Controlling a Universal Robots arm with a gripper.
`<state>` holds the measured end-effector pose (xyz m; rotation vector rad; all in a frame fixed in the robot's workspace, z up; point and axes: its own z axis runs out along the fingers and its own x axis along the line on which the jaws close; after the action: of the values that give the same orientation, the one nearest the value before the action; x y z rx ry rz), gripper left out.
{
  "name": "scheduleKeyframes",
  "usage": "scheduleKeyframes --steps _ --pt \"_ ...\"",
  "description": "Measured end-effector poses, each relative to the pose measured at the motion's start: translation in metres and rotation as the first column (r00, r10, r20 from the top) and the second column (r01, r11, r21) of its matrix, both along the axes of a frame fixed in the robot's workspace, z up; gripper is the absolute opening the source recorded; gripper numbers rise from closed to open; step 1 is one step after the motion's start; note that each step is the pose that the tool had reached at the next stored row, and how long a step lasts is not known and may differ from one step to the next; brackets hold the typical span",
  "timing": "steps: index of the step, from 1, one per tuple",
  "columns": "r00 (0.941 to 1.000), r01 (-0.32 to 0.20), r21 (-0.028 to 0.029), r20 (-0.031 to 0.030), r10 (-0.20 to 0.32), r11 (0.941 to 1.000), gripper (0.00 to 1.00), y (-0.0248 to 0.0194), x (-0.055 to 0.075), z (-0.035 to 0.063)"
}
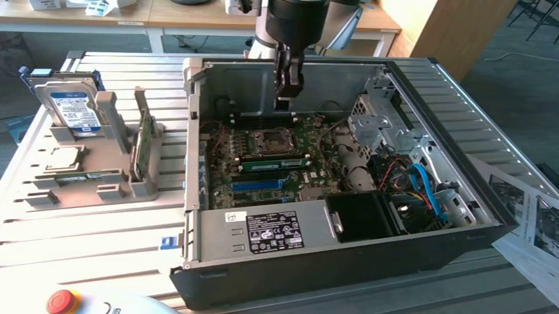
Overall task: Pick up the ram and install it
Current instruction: 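Press down the ram until it locks into place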
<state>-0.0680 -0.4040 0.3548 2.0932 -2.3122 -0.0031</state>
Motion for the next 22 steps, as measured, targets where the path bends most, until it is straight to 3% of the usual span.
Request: scheduleKeyframes --steps 5,11,16,22 --pt "0.9979 0.065 0.0000 0.0000 -0.065 0.9979 0.10 0.0000 0.0000 0.0000" --pt "0.9896 0.144 0.0000 -0.0001 -0.144 0.9896 0.10 0.0000 0.0000 0.0000" --pt "0.9764 0.216 0.0000 -0.0001 -0.216 0.9764 0.10 0.0000 0.0000 0.0000" --pt "0.9556 0.295 0.0000 0.0000 -0.295 0.9556 0.10 0.0000 0.0000 0.0000"
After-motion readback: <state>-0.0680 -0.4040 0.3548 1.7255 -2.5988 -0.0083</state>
